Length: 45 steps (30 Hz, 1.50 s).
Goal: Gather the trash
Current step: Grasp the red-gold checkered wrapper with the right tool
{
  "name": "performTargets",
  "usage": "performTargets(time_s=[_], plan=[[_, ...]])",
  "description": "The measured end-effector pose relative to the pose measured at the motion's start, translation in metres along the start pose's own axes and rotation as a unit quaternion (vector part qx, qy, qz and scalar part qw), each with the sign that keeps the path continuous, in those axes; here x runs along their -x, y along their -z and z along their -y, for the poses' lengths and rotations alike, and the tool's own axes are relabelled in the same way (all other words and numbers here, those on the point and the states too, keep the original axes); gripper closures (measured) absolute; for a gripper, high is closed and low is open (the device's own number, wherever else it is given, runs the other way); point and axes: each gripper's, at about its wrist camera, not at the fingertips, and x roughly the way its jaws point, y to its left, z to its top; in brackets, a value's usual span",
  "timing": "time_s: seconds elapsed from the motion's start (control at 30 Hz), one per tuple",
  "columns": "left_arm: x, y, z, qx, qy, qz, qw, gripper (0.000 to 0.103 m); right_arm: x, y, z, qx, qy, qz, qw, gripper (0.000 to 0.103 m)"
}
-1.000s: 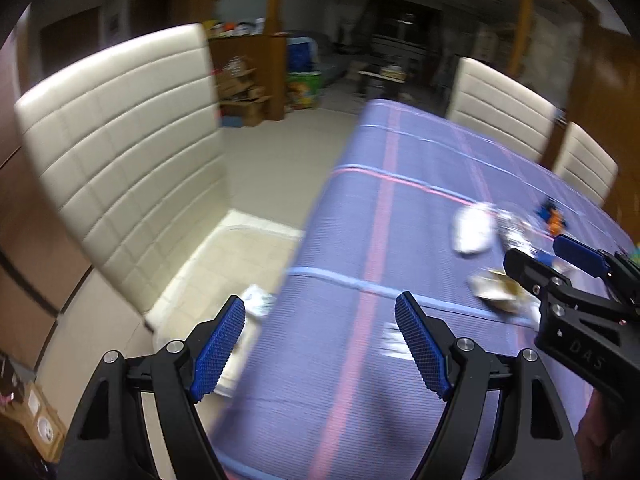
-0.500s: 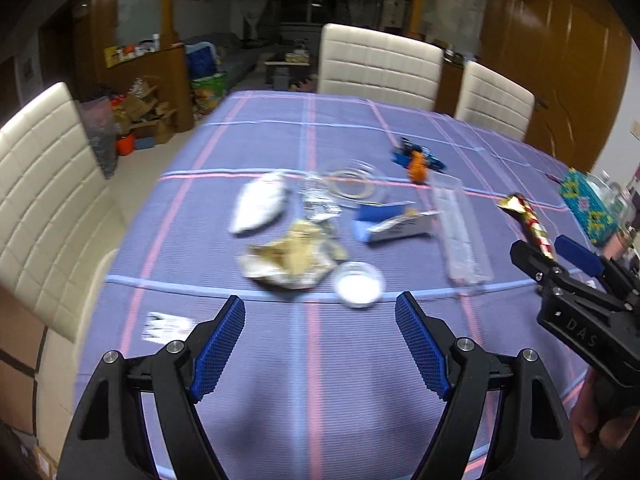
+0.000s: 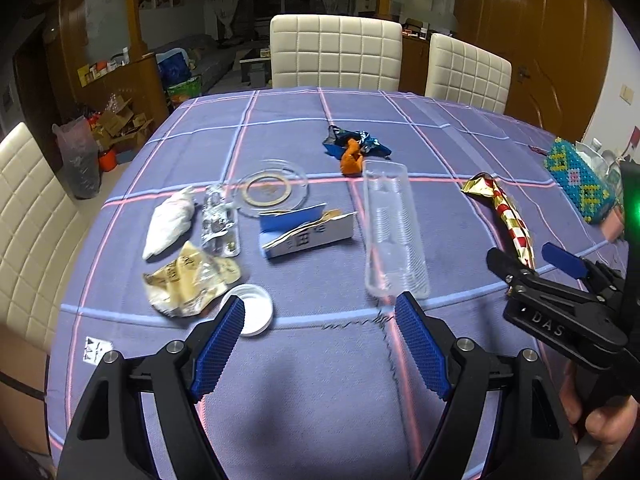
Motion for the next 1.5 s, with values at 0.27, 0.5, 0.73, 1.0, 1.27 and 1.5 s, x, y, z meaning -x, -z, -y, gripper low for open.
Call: performTargets(time_s=[0.27, 0.5, 0.73, 1.0, 1.27, 1.5], plan=[[-0.012, -0.004, 0.010, -0.006, -0.011, -0.010, 0.9999, 0.027, -0.026, -0.002, 0.009, -0.016, -0.015, -0.024, 0.999, 0.031], [-0.014, -0.005, 0.005, -0.001, -0.015, -0.010, 0.9998, 0.027, -0.030, -0.003, 0.012, -0.027, -0.013, -0.017, 0.999, 0.077], [-0.009, -0.003, -0.003, 0.008, -0.015, -0.001, 0.9998, 0.027, -0.017, -0.001, 0.000, -0.010, -0.020, 0.003, 1.000, 0.079], [0.004, 0.000, -0.017, 0.018, -0.021, 0.014, 0.9995, 0.027, 0.003, 0.000, -0.022, 0.010, -0.032, 0.023, 0.999, 0.079], [0.014, 0.006, -0.037, 0.033, -0.024, 0.023, 0.9989, 0.027, 0.017, 0.002, -0.041, 0.026, -0.037, 0.035, 0.998, 0.079], [0.019, 0.009, -0.058, 0.051, -0.030, 0.030, 0.9978, 0.027, 0.025, 0.003, -0.060, 0.043, -0.038, 0.042, 0.997, 0.079]])
